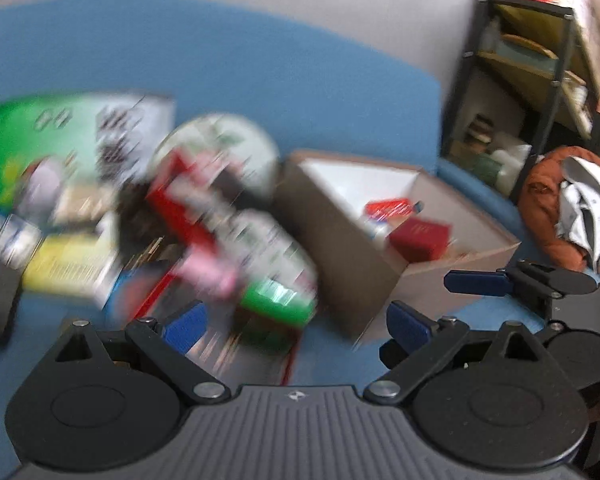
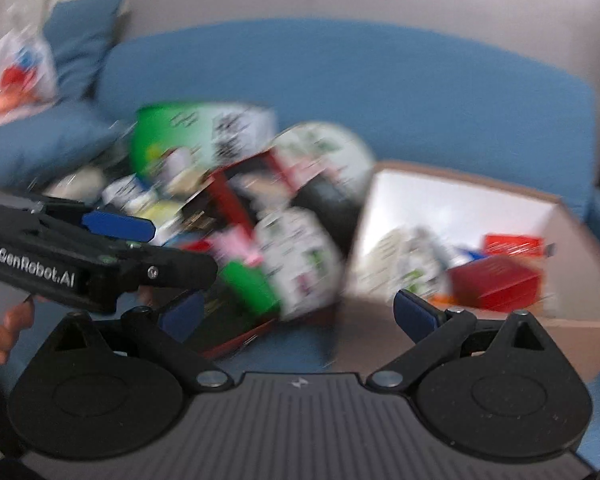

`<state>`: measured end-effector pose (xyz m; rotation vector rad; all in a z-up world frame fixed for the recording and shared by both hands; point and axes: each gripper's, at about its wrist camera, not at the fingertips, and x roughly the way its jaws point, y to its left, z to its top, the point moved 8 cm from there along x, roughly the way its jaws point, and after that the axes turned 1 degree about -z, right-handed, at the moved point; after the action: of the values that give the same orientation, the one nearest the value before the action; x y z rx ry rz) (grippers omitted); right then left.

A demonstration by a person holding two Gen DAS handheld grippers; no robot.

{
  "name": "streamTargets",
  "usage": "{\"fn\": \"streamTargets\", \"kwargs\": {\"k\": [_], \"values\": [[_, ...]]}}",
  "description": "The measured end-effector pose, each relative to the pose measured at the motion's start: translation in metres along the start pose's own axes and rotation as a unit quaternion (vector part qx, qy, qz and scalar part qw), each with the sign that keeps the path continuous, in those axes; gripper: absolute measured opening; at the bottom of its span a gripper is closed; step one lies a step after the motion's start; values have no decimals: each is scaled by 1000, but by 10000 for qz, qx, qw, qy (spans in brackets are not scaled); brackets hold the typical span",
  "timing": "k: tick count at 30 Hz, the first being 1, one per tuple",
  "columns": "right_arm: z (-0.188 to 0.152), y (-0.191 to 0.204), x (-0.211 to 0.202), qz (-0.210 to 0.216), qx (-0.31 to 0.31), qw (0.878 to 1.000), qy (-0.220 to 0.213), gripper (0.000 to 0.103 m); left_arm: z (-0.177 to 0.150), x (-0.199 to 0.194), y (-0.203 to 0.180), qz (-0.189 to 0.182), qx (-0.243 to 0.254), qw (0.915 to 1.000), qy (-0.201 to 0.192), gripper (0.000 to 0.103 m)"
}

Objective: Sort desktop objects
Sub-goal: 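Withdraw both tools from the box back toward the pile, then grasp the red open gift box edge with the left tool while the right tool grasps the green tape roll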

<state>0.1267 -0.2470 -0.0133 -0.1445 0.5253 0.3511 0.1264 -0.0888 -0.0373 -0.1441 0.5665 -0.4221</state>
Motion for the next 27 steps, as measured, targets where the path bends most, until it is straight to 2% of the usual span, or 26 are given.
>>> {"fn": "streamTargets", "kwargs": {"k": [4, 8, 10, 13, 17, 21, 25, 27], "values": [[-24, 35, 22, 180, -236, 9990, 336, 98, -31, 2, 32, 234, -236, 9991, 249, 97], [-38, 50, 44, 233, -2, 9989, 406, 95, -36, 8, 55, 384, -457, 9979, 257, 91], [-42, 50, 55, 150, 163, 9988, 445, 83, -33, 13, 64, 372, -557, 9975, 245, 88], [-46, 44, 71, -80, 247, 9979, 595, 71, -28, 22, 74, 453, -530, 9973, 246, 82], [-35, 40, 72, -360, -65, 9988, 314, 70, -16, 34, 89, 617, -607, 9961, 154, 78], [-24, 42, 82, -289, -148, 9991, 278, 63, -10, 48, 99, 672, -598, 9957, 214, 66], [-14, 44, 93, -611, -635, 9961, 109, 61, -7, 57, 104, 725, -541, 9955, 289, 61], [-12, 45, 98, -743, -826, 9938, 88, 59, -7, 60, 105, 745, -475, 9956, 315, 53]]}}
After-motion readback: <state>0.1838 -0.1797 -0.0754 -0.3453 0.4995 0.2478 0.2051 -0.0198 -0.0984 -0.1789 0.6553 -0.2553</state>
